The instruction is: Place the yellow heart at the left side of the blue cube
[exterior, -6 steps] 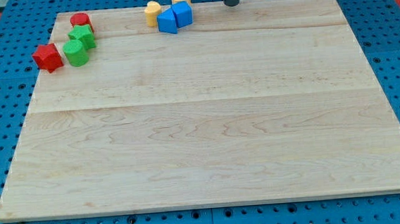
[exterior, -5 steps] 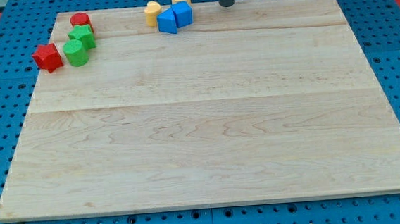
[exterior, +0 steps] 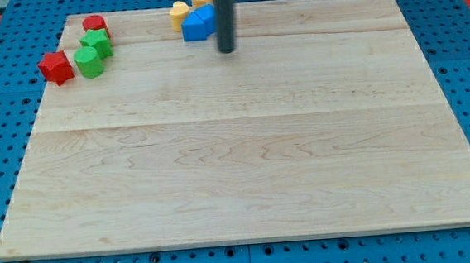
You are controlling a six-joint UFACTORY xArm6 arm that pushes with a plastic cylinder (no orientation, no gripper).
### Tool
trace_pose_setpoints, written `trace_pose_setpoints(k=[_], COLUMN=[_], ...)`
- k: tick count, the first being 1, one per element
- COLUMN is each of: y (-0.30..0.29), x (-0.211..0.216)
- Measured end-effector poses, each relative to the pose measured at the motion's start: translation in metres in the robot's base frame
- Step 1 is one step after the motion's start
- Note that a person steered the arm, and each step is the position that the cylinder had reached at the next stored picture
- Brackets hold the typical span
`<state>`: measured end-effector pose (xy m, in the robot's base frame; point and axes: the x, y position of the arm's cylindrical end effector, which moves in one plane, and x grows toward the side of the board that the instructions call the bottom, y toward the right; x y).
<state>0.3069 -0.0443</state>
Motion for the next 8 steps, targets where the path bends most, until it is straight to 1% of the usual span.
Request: trace_pose_setpoints(k=[1, 2, 3, 4, 5, 6, 7, 8], y=[-0.101, -0.107, -0.108, -0.108, -0.094, -0.048, -0.029, -0.029], x=[-0.033, -0.098, -0.116, -0.116, -0.115, -0.114, -0.114, -0.101])
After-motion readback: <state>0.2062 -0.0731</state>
